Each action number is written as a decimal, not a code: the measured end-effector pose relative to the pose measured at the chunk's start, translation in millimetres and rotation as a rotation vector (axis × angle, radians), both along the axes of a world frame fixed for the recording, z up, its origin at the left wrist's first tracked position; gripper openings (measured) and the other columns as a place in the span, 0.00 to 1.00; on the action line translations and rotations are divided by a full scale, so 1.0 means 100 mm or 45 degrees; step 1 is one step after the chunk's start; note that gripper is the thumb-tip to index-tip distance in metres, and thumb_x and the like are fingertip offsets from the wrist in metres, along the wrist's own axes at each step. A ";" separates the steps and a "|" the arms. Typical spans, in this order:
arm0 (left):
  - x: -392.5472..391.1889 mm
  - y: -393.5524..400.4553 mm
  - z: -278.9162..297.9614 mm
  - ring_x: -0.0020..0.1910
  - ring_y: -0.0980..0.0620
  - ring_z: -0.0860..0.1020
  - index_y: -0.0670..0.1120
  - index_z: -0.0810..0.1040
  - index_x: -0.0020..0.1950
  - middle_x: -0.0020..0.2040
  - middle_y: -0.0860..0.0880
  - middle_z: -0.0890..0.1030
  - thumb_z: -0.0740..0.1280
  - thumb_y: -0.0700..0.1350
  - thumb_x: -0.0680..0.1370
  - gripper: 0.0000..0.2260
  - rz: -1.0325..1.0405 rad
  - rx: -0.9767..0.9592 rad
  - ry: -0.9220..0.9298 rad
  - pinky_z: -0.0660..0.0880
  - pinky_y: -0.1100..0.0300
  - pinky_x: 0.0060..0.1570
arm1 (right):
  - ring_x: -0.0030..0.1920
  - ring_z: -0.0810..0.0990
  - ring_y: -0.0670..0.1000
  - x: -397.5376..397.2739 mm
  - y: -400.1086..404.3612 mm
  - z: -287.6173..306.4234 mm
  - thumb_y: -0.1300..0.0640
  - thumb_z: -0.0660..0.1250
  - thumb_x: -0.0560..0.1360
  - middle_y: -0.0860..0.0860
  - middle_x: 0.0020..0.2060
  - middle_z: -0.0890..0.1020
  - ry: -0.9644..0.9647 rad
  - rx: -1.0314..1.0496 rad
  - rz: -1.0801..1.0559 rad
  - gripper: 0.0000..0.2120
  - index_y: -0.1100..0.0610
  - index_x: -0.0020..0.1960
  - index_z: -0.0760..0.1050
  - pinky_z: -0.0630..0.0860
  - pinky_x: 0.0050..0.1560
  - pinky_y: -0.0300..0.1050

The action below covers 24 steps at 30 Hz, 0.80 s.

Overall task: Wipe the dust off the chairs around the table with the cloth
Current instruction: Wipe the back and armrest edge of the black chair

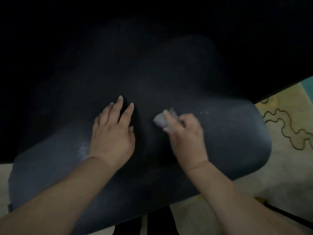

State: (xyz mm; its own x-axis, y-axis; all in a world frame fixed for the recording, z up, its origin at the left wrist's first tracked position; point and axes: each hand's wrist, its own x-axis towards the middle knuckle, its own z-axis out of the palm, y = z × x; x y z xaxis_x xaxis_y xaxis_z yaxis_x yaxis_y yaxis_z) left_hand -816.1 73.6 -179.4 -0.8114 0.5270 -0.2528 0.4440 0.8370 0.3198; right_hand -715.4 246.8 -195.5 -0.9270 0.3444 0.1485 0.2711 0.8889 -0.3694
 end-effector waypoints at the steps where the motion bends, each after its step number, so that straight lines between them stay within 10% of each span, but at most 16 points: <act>1: 0.00 0.04 0.00 0.76 0.46 0.51 0.52 0.58 0.78 0.79 0.49 0.52 0.60 0.48 0.79 0.27 -0.015 0.000 0.006 0.52 0.46 0.73 | 0.39 0.75 0.63 0.01 0.21 -0.01 0.58 0.70 0.73 0.62 0.42 0.76 0.030 -0.002 -0.133 0.18 0.57 0.63 0.78 0.77 0.42 0.53; 5: -0.03 0.18 0.00 0.76 0.46 0.52 0.51 0.58 0.78 0.79 0.48 0.53 0.59 0.49 0.79 0.26 -0.054 -0.017 0.029 0.53 0.46 0.73 | 0.45 0.71 0.56 0.11 0.60 -0.02 0.60 0.68 0.76 0.58 0.46 0.71 0.106 -0.175 -0.591 0.19 0.56 0.67 0.75 0.73 0.52 0.50; 10: -0.04 0.28 -0.02 0.76 0.46 0.52 0.51 0.59 0.77 0.79 0.48 0.54 0.59 0.49 0.79 0.26 -0.050 -0.026 0.043 0.53 0.45 0.73 | 0.42 0.74 0.52 0.22 0.48 -0.02 0.61 0.69 0.75 0.57 0.42 0.73 0.107 -0.227 -0.195 0.16 0.59 0.63 0.78 0.73 0.44 0.47; 15: -0.03 0.30 -0.03 0.76 0.45 0.54 0.50 0.60 0.77 0.78 0.47 0.55 0.60 0.48 0.79 0.26 -0.046 -0.033 0.052 0.54 0.44 0.72 | 0.47 0.71 0.46 0.21 1.00 -0.01 0.56 0.64 0.79 0.49 0.47 0.67 0.084 -0.292 -0.803 0.18 0.55 0.69 0.72 0.68 0.58 0.35; 18: -0.01 0.31 -0.02 0.75 0.44 0.54 0.49 0.60 0.77 0.78 0.47 0.56 0.61 0.47 0.79 0.26 -0.036 -0.031 0.056 0.54 0.44 0.72 | 0.42 0.67 0.37 0.20 0.61 -0.01 0.60 0.66 0.78 0.44 0.44 0.68 0.122 -0.407 -0.549 0.12 0.60 0.61 0.77 0.69 0.50 0.37; 21: -0.01 0.32 -0.01 0.76 0.44 0.54 0.49 0.61 0.77 0.78 0.46 0.56 0.61 0.47 0.79 0.26 -0.024 -0.028 0.060 0.53 0.44 0.72 | 0.45 0.72 0.49 0.31 0.41 0.03 0.65 0.69 0.74 0.52 0.45 0.72 0.080 -0.336 -0.203 0.18 0.59 0.64 0.76 0.70 0.48 0.40; 24: -0.01 0.30 0.00 0.76 0.45 0.53 0.50 0.60 0.77 0.79 0.47 0.55 0.61 0.47 0.79 0.26 -0.034 -0.033 0.057 0.53 0.45 0.73 | 0.47 0.67 0.45 0.49 0.62 0.01 0.63 0.67 0.76 0.54 0.48 0.70 0.109 -0.296 -0.493 0.20 0.56 0.68 0.73 0.64 0.52 0.27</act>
State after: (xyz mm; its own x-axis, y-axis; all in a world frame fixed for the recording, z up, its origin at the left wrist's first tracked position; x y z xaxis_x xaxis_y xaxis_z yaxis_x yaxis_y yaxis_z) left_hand -817.4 103.9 -179.3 -0.8078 0.5426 -0.2302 0.4800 0.8323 0.2775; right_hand -666.8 309.0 -194.7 -0.7114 0.6962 0.0965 0.5267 0.6190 -0.5826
